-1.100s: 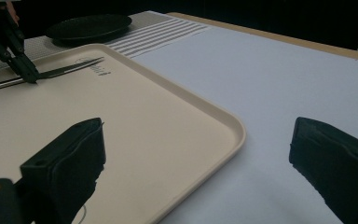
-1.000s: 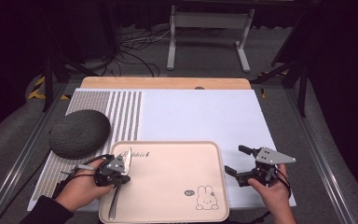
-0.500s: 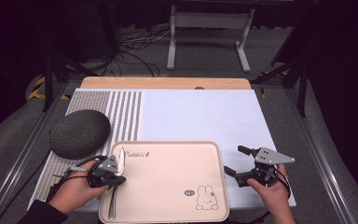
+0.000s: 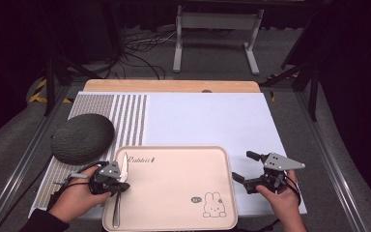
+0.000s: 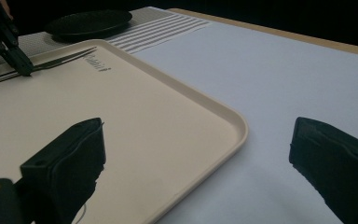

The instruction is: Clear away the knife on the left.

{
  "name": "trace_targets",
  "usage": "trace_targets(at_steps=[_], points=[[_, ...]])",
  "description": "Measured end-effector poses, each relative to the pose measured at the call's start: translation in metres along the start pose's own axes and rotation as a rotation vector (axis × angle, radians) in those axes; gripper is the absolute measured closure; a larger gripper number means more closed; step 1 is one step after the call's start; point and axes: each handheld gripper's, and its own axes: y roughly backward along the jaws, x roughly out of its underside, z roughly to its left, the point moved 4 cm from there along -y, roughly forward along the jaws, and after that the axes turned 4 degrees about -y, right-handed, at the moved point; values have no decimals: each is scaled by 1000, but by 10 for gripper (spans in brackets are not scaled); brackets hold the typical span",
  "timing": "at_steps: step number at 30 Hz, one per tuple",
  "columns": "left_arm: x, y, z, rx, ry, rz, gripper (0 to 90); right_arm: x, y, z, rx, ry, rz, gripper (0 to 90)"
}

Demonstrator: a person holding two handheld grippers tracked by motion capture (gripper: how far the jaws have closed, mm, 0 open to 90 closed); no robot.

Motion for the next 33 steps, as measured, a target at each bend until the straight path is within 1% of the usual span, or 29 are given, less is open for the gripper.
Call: trace_targets(at_steps=[5,6,7,9,11,12,13,15,16,18,20,21,22,23,25,26,27,28,29,30,31,33], points=[[0,0,-1,4,10,1,900,0,0,1,1,-1,-3,46],[0,1,0,2,3,4,900,0,0,1,1,0,-4,46],[0,0,1,2,8,-2,900,0,0,1,1,0,-4,46],[0,1,1,8,15,9,900,0,0,1,0,1,-2,46],[0,1,2,0,19,9,899,0,0,1,1,-2,-1,46],[0,1,2,3,15,4,892,0,0,1,1,-2,-1,46],[-1,0,2,9,24,-2,875,0,0,1,1,-2,-1,46],[-1,1,1,11,28,-8,845,0,-1,1,0,-1,-1,46],[-1,1,1,11,34,-17,820,0,-1,1,0,0,-1,46],[-2,2,0,14,60,-35,753,0,-1,2,0,0,0,46],[-4,5,0,15,88,-69,695,1,-1,2,0,0,0,46],[-5,6,-1,22,102,-77,660,1,-1,2,0,-1,0,46],[-6,7,0,22,108,-92,616,1,-1,2,0,-2,0,46],[-8,8,0,27,120,-121,554,1,-1,2,0,-2,-1,46],[-11,10,0,24,121,-168,425,1,-1,2,0,-2,-1,46],[-12,12,1,25,114,-183,384,1,-1,2,-1,-2,-2,46],[-12,12,1,25,114,-183,341,1,-1,2,-1,-1,-1,46],[-13,15,0,22,115,-198,341,1,-1,2,-1,-1,-1,46],[-14,17,0,22,115,-204,317,1,-1,2,-1,-1,0,46],[-16,20,0,20,119,-222,317,1,-1,2,-2,-1,0,46],[-17,23,1,16,116,-238,312,1,-1,2,-2,0,1,46],[-20,28,3,3,101,-272,271,1,-1,2,-1,0,1,46]])
